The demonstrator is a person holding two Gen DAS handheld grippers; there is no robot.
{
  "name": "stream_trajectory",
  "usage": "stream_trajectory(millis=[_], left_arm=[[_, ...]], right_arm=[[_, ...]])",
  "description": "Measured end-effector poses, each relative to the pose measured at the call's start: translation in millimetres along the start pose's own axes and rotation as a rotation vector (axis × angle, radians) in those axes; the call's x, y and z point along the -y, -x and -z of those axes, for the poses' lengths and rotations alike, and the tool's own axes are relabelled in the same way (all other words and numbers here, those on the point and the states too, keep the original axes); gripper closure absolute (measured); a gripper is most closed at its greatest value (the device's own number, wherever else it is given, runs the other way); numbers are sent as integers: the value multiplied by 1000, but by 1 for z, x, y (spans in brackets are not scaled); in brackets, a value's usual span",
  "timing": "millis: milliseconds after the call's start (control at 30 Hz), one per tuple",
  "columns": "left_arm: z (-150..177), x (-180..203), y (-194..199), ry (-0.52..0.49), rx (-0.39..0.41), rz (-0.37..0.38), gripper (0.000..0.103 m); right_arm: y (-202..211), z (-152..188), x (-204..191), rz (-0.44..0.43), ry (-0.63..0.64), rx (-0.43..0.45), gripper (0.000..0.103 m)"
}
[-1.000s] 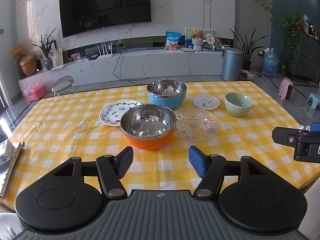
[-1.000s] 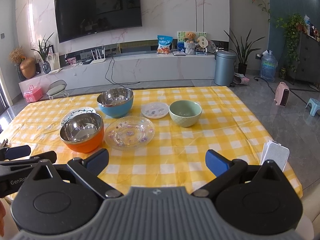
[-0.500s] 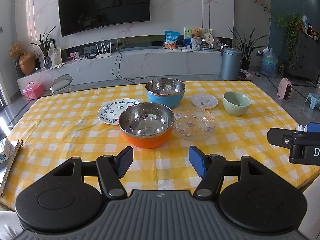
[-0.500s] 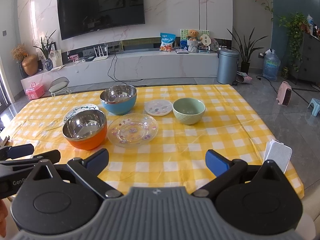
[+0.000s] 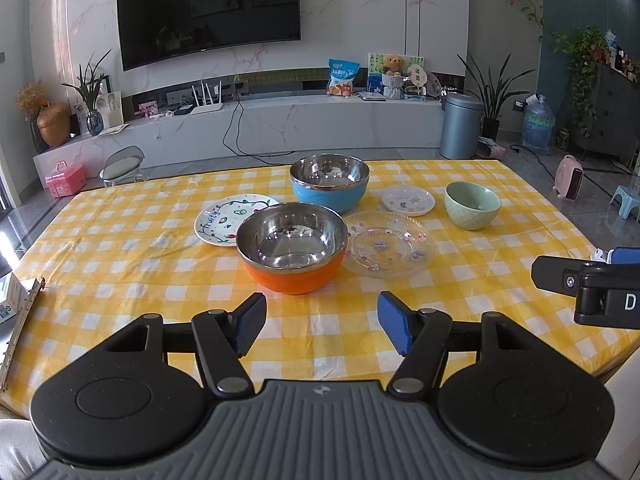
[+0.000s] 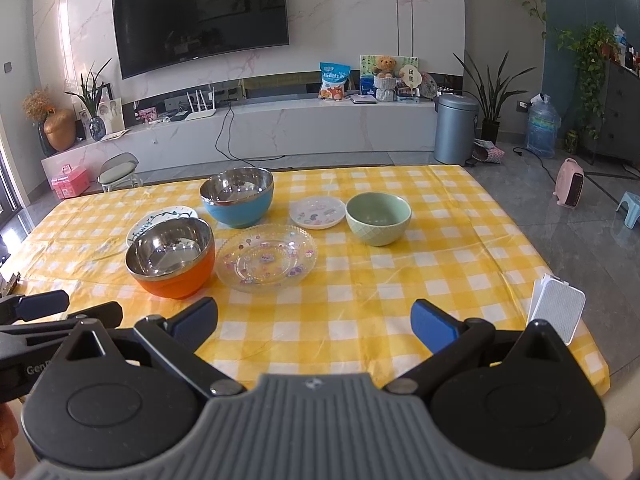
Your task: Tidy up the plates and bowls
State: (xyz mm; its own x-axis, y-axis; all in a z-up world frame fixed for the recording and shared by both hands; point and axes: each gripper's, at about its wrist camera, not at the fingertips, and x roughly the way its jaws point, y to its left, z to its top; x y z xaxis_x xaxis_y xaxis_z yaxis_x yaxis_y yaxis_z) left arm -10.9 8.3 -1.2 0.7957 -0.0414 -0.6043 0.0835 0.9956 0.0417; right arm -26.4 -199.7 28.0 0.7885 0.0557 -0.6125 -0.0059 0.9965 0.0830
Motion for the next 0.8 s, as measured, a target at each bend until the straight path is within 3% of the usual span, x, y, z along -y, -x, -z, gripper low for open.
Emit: stream_trajectory(millis=[800], left_arm=[[1, -4, 0, 27, -26, 3, 28]], right_arm=[[-5, 2, -7, 2, 25, -25, 2]])
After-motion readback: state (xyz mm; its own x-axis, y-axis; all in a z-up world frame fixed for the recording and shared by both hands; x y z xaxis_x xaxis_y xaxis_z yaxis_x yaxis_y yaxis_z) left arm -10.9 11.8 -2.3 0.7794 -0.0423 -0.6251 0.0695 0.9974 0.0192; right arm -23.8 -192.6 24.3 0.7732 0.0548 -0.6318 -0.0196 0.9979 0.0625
